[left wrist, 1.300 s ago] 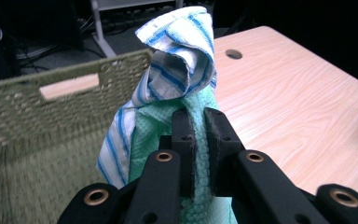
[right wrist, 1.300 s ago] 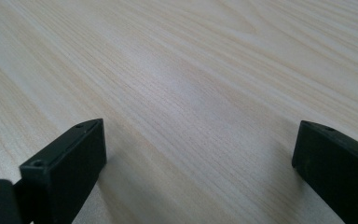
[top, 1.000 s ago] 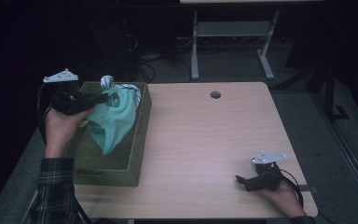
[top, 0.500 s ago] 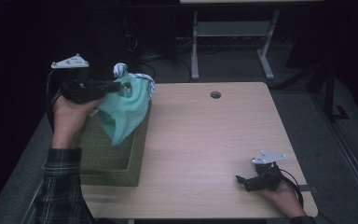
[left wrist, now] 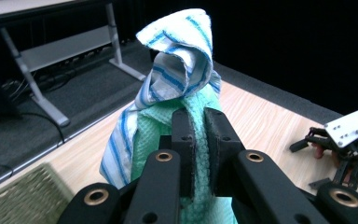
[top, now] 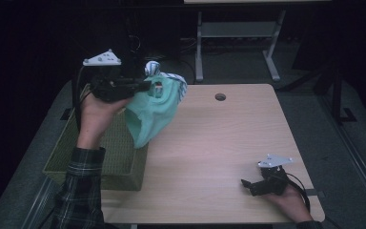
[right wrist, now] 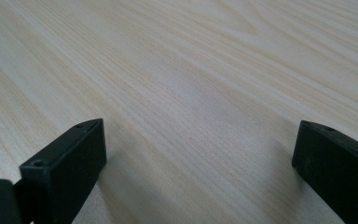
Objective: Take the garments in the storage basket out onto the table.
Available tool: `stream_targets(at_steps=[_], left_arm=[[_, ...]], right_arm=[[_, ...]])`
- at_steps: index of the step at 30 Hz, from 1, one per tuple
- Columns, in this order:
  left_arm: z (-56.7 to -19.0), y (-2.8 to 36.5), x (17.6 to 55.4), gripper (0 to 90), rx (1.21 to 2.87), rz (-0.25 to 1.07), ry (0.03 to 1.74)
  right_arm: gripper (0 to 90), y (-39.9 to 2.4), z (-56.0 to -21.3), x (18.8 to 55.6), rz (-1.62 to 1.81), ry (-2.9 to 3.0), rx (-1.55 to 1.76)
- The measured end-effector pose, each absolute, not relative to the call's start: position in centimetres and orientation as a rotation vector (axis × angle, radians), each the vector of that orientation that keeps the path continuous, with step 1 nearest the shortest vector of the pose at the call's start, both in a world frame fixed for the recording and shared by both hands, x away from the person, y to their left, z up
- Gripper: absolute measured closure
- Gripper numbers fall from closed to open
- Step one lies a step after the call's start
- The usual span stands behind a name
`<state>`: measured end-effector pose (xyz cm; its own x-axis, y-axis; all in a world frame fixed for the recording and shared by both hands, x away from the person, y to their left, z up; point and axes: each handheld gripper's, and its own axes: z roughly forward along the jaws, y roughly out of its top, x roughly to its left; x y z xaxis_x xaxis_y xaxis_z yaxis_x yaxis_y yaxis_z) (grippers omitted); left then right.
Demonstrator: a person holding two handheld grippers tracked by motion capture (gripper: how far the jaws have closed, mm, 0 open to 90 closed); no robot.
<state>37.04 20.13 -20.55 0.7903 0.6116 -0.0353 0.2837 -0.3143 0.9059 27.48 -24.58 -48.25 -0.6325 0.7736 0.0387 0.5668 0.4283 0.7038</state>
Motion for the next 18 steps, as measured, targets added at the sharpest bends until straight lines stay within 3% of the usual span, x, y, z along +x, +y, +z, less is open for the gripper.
stream_targets(at_steps=[18], left_arm=[[-22.9, 13.2, 37.3, 82.6, 1.963, 0.256, 0.577]], right_arm=[[2.4, -24.6, -48.2, 27.5, 1.011, 2.395, 1.161]])
